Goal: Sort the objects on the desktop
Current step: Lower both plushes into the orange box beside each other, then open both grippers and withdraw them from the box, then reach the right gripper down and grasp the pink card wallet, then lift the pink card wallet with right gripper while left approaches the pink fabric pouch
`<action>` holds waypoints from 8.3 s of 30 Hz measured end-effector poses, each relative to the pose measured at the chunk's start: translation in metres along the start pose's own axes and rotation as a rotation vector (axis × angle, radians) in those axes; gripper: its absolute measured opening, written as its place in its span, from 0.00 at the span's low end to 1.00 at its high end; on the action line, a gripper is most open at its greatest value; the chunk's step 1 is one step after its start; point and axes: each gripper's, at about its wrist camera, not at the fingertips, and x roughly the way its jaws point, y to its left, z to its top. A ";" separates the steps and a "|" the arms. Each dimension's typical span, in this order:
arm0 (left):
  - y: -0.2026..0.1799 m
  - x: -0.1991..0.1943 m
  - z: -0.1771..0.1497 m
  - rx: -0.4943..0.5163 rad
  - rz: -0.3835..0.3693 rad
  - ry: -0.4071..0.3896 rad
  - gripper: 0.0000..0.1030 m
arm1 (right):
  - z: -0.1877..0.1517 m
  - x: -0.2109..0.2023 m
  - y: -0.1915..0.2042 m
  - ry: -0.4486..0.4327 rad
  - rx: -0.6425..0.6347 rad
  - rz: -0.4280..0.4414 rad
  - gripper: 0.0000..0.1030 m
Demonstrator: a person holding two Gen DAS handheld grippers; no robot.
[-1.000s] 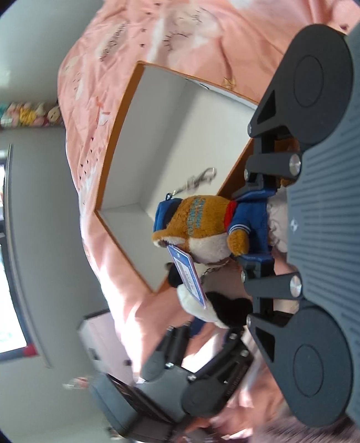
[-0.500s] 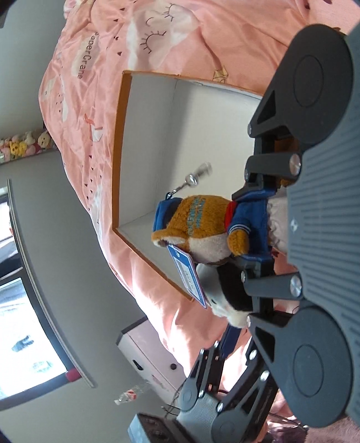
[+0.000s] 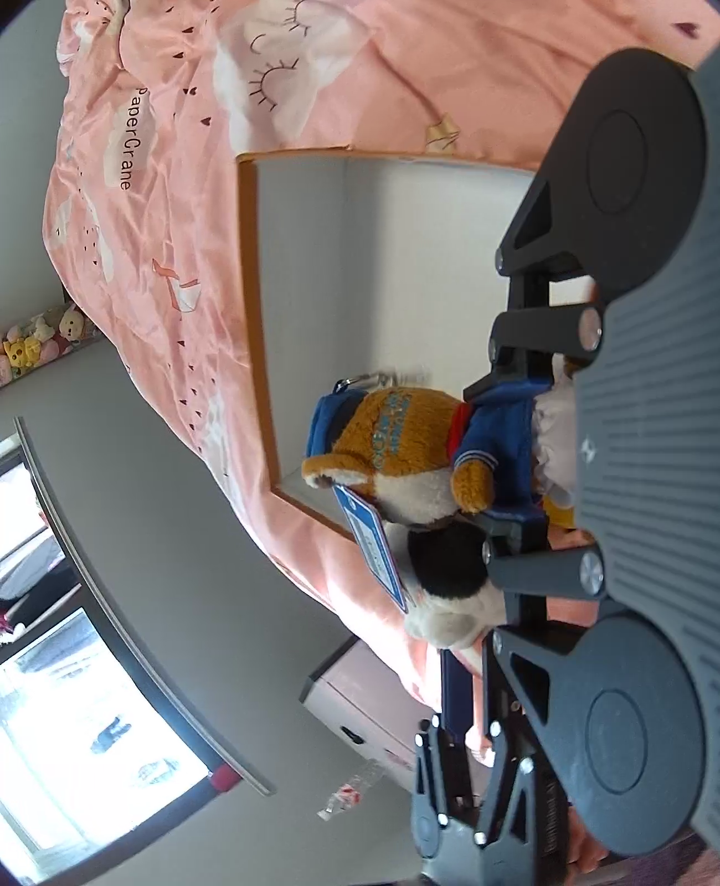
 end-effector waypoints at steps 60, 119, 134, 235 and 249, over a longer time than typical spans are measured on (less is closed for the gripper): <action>0.010 0.186 0.030 0.298 0.031 0.549 0.84 | 0.018 0.133 -0.060 0.323 0.343 -0.111 0.37; 0.015 0.007 0.042 -0.282 0.141 0.317 0.64 | 0.026 0.077 0.012 0.304 -0.002 -0.168 0.62; -0.013 -0.036 0.067 -0.280 0.045 0.413 0.66 | -0.035 0.000 0.010 0.213 0.049 -0.127 0.68; -0.011 0.080 -0.042 -0.479 -0.002 0.455 0.60 | -0.095 0.042 0.072 0.214 -0.174 -0.333 0.25; -0.049 0.099 -0.044 -0.417 0.082 0.426 0.78 | -0.121 0.020 0.080 0.215 -0.249 -0.353 0.32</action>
